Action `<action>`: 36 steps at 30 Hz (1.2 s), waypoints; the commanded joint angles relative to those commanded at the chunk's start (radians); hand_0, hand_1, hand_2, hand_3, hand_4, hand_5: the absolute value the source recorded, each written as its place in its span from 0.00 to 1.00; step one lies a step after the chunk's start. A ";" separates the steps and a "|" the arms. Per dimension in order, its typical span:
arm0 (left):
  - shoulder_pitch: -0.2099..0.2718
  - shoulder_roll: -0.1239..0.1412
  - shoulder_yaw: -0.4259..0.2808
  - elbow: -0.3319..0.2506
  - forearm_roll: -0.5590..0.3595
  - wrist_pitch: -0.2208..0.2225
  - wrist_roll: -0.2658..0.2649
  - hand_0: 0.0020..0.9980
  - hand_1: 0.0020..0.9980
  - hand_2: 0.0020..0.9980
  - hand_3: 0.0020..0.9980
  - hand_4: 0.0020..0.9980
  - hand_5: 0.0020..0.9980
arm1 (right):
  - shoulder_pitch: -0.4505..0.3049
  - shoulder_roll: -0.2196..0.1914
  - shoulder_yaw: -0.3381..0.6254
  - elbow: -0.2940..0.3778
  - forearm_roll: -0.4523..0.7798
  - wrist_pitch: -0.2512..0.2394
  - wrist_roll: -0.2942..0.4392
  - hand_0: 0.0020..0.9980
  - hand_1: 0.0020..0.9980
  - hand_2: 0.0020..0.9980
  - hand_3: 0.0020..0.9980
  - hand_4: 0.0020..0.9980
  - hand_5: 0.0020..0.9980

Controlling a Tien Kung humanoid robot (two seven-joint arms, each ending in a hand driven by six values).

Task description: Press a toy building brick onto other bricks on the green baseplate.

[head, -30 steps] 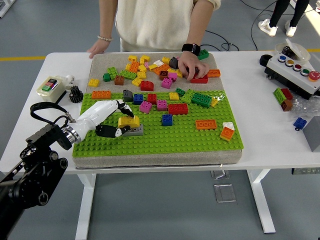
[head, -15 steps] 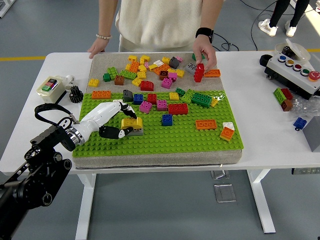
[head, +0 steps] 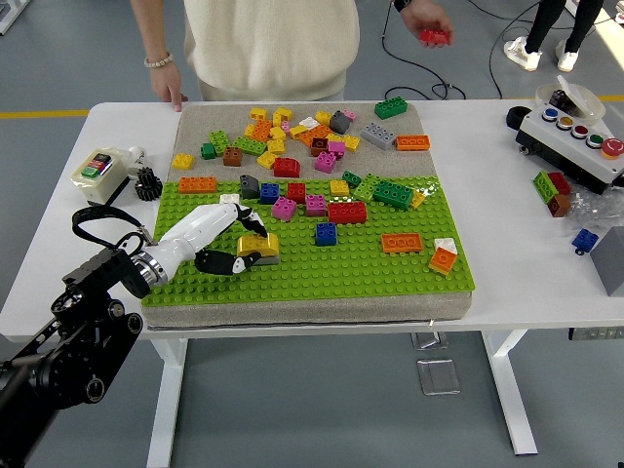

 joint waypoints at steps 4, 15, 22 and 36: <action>-0.004 -0.001 0.002 0.010 0.000 0.005 -0.002 0.71 0.62 0.57 0.54 0.53 0.00 | 0.001 0.001 -0.001 0.000 -0.001 -0.002 0.001 0.74 0.66 0.71 0.59 0.92 0.51; -0.014 -0.003 0.004 0.030 0.000 0.009 -0.007 0.74 0.63 0.57 0.55 0.58 0.00 | 0.001 0.001 0.001 0.000 -0.001 -0.001 -0.001 0.74 0.66 0.71 0.59 0.92 0.51; -0.016 -0.006 0.005 0.033 0.000 0.007 -0.007 0.75 0.64 0.57 0.55 0.60 0.00 | 0.003 0.001 0.002 0.000 0.002 -0.001 -0.001 0.74 0.66 0.71 0.59 0.92 0.51; -0.013 -0.009 0.000 0.034 0.000 0.002 -0.008 0.76 0.66 0.58 0.56 0.65 0.00 | 0.003 0.001 0.004 0.000 0.002 -0.003 -0.001 0.74 0.66 0.71 0.59 0.92 0.51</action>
